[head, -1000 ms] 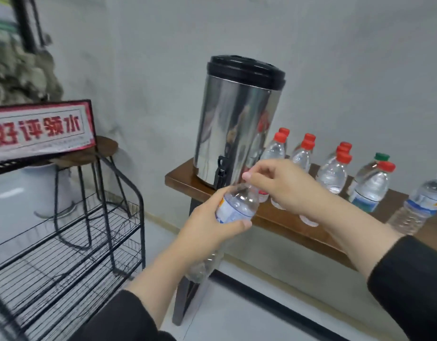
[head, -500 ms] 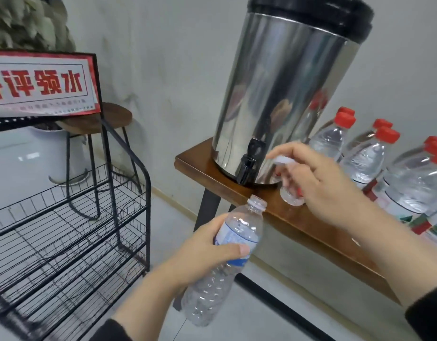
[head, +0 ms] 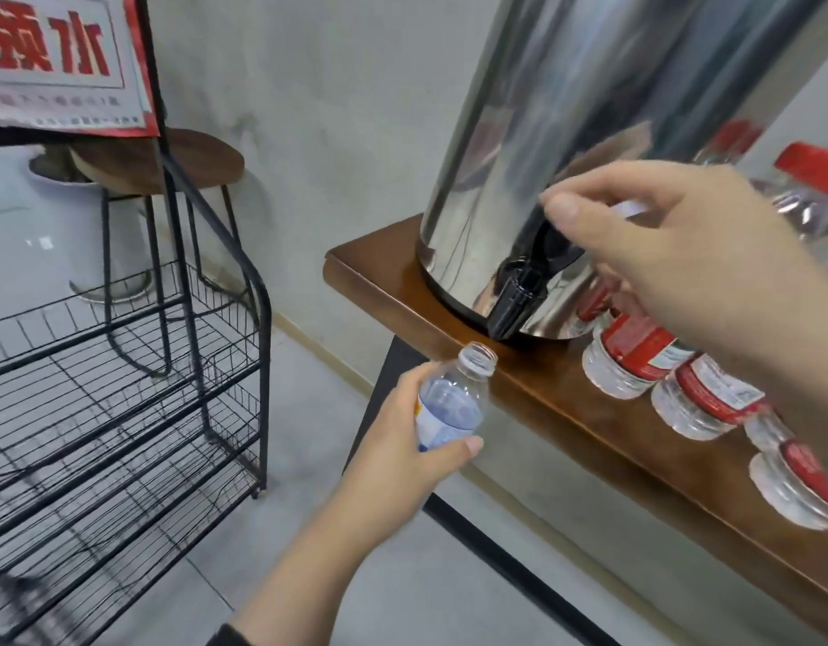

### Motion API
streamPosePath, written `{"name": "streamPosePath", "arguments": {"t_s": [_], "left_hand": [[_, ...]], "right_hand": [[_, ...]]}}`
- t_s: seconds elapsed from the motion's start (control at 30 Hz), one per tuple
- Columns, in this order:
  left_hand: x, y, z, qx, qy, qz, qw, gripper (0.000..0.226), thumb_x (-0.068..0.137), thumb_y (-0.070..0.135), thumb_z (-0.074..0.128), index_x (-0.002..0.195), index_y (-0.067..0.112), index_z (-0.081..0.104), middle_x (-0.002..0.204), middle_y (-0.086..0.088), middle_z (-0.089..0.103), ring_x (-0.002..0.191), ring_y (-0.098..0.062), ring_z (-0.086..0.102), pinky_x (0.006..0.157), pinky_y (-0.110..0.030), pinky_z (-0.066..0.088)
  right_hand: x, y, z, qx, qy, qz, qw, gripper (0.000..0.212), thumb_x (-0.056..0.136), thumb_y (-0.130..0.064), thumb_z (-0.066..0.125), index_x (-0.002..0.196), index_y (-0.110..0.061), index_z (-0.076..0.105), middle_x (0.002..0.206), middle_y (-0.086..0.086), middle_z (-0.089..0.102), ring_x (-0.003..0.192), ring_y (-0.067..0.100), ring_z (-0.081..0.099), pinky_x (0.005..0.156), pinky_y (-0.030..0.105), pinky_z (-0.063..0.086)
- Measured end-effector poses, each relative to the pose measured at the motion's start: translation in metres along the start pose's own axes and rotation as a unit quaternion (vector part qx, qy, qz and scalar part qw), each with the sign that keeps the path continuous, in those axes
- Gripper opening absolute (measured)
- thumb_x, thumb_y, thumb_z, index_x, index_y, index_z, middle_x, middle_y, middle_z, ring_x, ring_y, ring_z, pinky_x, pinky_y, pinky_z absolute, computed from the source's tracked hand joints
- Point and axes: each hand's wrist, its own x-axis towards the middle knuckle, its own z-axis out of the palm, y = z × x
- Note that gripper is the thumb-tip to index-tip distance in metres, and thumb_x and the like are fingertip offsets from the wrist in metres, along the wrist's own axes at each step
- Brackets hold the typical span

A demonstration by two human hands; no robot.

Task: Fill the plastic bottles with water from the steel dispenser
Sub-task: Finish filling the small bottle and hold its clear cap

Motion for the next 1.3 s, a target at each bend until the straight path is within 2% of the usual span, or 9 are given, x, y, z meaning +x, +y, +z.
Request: {"name": "streamPosePath", "arguments": {"t_s": [0.17, 0.33, 0.47, 0.57, 0.73, 0.93, 1.07, 1.2, 1.3], "left_hand": [[0.003, 0.003, -0.001, -0.020, 0.001, 0.020, 1.000, 0.065, 0.087, 0.031, 0.079, 0.116, 0.072, 0.038, 0.117, 0.020, 0.064, 0.080, 0.006, 0.064, 0.066, -0.009, 0.048], [0.003, 0.005, -0.001, -0.024, -0.008, 0.035, 0.999, 0.065, 0.087, 0.033, 0.080, 0.126, 0.065, 0.041, 0.119, 0.024, 0.064, 0.100, 0.002, 0.064, 0.074, -0.007, 0.048], [0.004, 0.007, -0.001, -0.028, -0.007, 0.043, 0.999, 0.063, 0.087, 0.033, 0.079, 0.127, 0.063, 0.041, 0.120, 0.026, 0.063, 0.110, 0.003, 0.062, 0.080, -0.005, 0.047], [0.005, 0.008, 0.000, -0.037, -0.006, 0.047, 0.998, 0.063, 0.087, 0.032, 0.079, 0.128, 0.061, 0.041, 0.121, 0.024, 0.063, 0.110, 0.004, 0.062, 0.078, -0.004, 0.046], [0.005, 0.010, 0.001, -0.037, -0.012, 0.053, 0.998, 0.063, 0.087, 0.032, 0.080, 0.129, 0.060, 0.042, 0.123, 0.024, 0.062, 0.113, 0.003, 0.062, 0.080, -0.005, 0.048], [0.005, 0.011, 0.002, -0.035, -0.011, 0.056, 0.998, 0.063, 0.086, 0.034, 0.079, 0.127, 0.062, 0.041, 0.122, 0.025, 0.063, 0.112, 0.004, 0.062, 0.080, -0.005, 0.047], [0.005, 0.008, 0.001, -0.026, -0.010, 0.055, 0.998, 0.065, 0.085, 0.035, 0.081, 0.128, 0.063, 0.040, 0.125, 0.026, 0.061, 0.116, 0.001, 0.060, 0.082, -0.005, 0.047], [0.004, 0.006, 0.000, -0.026, -0.009, 0.053, 0.998, 0.066, 0.085, 0.034, 0.081, 0.129, 0.063, 0.040, 0.124, 0.024, 0.063, 0.112, 0.001, 0.063, 0.078, -0.006, 0.049], [0.003, 0.004, 0.000, -0.021, -0.008, 0.052, 0.998, 0.064, 0.086, 0.033, 0.081, 0.125, 0.065, 0.041, 0.121, 0.025, 0.064, 0.110, 0.003, 0.063, 0.080, -0.006, 0.048]], "right_hand": [[0.011, -0.005, -0.006, -0.114, -0.030, -0.006, 0.993, 0.019, 0.085, -0.054, 0.071, 0.091, -0.036, 0.076, 0.068, -0.023, 0.065, 0.049, -0.002, 0.055, 0.043, 0.009, 0.037], [0.011, -0.015, -0.010, -0.202, -0.043, -0.021, 0.978, 0.016, 0.086, -0.053, 0.068, 0.086, -0.037, 0.073, 0.062, -0.006, 0.063, 0.052, -0.006, 0.054, 0.044, 0.025, 0.032], [0.009, -0.014, -0.008, -0.232, -0.032, -0.056, 0.971, 0.020, 0.088, -0.050, 0.067, 0.081, -0.032, 0.073, 0.068, -0.010, 0.062, 0.069, -0.006, 0.057, 0.047, 0.012, 0.034], [0.005, -0.009, -0.002, -0.293, 0.007, -0.120, 0.948, 0.033, 0.093, -0.049, 0.063, 0.079, -0.021, 0.073, 0.069, -0.006, 0.055, 0.070, 0.014, 0.054, 0.051, 0.013, 0.024], [-0.009, -0.005, 0.010, -0.309, 0.059, -0.200, 0.928, 0.031, 0.096, -0.031, 0.063, 0.074, -0.010, 0.071, 0.066, -0.002, 0.046, 0.062, 0.021, 0.050, 0.053, 0.024, 0.022], [-0.029, 0.004, 0.021, -0.295, 0.108, -0.211, 0.926, 0.020, 0.096, -0.025, 0.065, 0.090, -0.011, 0.078, 0.071, 0.004, 0.057, 0.064, 0.021, 0.056, 0.056, 0.035, 0.041], [-0.046, 0.012, 0.038, -0.300, 0.086, -0.196, 0.930, 0.035, 0.095, -0.037, 0.064, 0.117, -0.012, 0.075, 0.077, -0.001, 0.055, 0.061, 0.013, 0.050, 0.053, 0.028, 0.044], [-0.058, 0.027, 0.031, -0.186, 0.119, -0.135, 0.966, 0.052, 0.101, -0.041, 0.051, 0.142, -0.010, 0.056, 0.092, -0.004, 0.045, 0.082, 0.002, 0.041, 0.084, 0.005, 0.033], [-0.067, 0.039, 0.031, -0.130, 0.123, -0.065, 0.982, 0.046, 0.103, -0.033, 0.039, 0.145, -0.019, 0.051, 0.095, -0.012, 0.044, 0.099, -0.009, 0.047, 0.088, -0.001, 0.027]]}}
